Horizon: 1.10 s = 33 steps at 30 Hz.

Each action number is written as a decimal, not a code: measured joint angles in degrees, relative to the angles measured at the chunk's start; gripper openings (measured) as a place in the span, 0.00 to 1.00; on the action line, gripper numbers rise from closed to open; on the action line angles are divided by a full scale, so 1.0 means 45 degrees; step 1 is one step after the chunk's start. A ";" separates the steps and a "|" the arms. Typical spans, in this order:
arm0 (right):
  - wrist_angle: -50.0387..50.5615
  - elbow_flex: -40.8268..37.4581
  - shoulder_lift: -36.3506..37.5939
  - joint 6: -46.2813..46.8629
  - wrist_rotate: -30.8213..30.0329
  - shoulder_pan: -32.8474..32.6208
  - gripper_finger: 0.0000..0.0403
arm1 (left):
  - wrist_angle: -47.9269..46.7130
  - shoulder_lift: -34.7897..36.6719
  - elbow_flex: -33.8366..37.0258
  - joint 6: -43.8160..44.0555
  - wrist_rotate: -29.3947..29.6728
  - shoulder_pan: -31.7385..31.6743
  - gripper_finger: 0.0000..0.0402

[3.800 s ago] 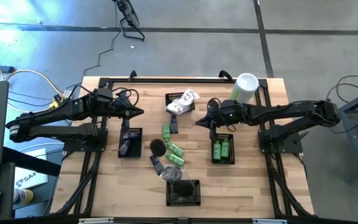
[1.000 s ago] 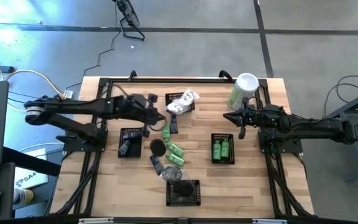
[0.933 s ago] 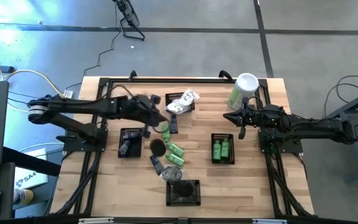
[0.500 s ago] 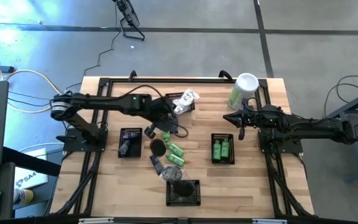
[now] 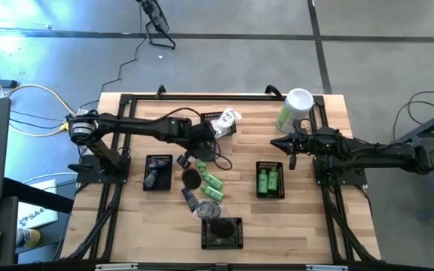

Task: Pick & Place Travel size toiletries
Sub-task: Put the green bottle into the middle right black bin

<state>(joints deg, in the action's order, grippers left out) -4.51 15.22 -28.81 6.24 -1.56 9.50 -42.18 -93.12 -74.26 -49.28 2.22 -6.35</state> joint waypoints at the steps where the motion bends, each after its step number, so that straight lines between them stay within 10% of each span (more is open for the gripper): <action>1: 0.0000 0.0000 -0.0001 0.0000 0.0000 0.0002 0.01 | 0.0234 0.0014 -0.0015 0.0000 0.0023 0.0000 0.04; 13: 0.0000 0.0000 -0.0002 0.0000 0.0000 0.0001 0.01 | 0.0715 -0.0200 -0.0002 -0.0031 0.0008 -0.0003 0.10; 33: 0.0199 0.0000 -0.0001 -0.0001 0.0000 0.0005 0.01 | 0.0575 -0.0627 -0.0002 0.0059 -0.0082 -0.0005 0.70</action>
<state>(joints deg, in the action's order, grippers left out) -3.62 15.22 -28.81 6.23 -1.56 9.52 -39.60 -95.94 -74.27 -49.01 1.86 -6.37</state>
